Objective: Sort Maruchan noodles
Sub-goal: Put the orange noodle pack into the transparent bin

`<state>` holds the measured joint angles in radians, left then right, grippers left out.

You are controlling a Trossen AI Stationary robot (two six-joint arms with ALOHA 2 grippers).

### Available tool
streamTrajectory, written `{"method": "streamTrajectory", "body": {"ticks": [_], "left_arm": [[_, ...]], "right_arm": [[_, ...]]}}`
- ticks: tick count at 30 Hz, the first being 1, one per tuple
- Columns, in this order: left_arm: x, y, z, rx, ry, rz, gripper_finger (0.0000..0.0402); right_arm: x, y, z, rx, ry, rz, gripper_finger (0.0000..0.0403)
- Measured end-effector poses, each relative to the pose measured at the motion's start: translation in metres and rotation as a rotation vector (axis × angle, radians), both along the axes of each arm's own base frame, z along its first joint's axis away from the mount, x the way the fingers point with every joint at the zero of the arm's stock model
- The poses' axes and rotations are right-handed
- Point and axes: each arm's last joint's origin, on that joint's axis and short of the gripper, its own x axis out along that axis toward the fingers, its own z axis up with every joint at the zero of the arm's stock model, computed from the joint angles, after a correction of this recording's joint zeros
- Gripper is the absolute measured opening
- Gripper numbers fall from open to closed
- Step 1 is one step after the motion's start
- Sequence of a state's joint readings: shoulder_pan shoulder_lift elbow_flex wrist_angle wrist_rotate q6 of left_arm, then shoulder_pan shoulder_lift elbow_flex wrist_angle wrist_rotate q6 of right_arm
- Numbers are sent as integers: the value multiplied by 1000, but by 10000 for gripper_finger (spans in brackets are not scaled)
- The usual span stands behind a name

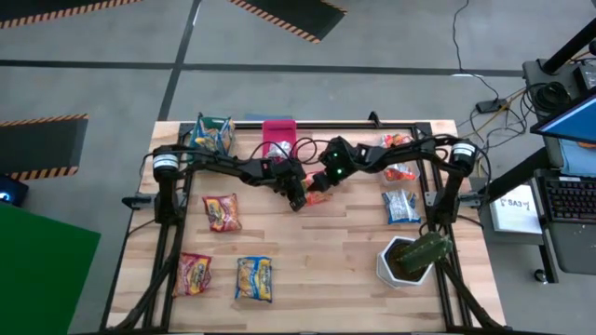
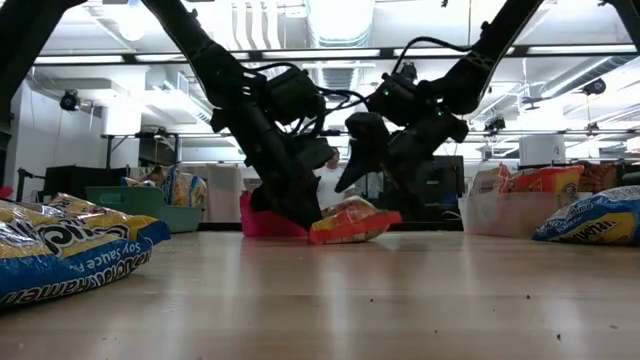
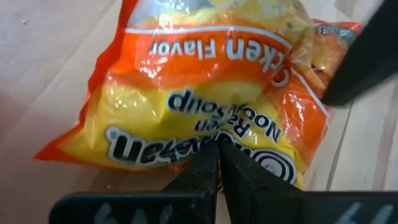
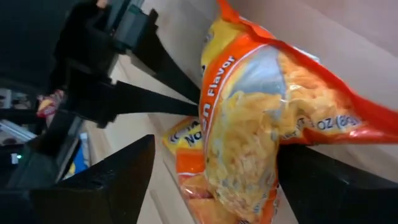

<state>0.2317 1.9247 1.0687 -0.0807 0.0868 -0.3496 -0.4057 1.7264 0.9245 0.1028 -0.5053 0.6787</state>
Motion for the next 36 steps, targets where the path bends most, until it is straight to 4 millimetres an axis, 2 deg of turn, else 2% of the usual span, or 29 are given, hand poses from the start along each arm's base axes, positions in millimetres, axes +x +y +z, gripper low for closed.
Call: {"method": "streamTrajectory", "body": {"ticks": [6, 12, 17, 20, 28, 33, 36], "left_arm": [[0, 0, 0, 0, -1, 0, 0], [0, 0, 0, -7, -3, 9, 0], [-4, -1, 13, -13, -6, 2, 0], [-11, -3, 30, -5, -7, -5, 0], [-36, -5, 94, 114, -111, -38, 0], [-61, -8, 139, 210, -200, 5, 0], [-76, -10, 163, 274, -267, 57, 0]], "right_arm": [[3, -1, -7, -1, -5, 0, 249], [3, -2, -12, 5, 7, 0, 149], [1, -2, -2, 19, -23, 13, 57], [-2, -3, 7, 25, -33, 13, 19], [-10, -5, 37, 23, -31, 0, 11], [-15, -10, 82, -25, -2, 32, 11], [-23, -15, 113, -74, 90, 50, 11]]}}
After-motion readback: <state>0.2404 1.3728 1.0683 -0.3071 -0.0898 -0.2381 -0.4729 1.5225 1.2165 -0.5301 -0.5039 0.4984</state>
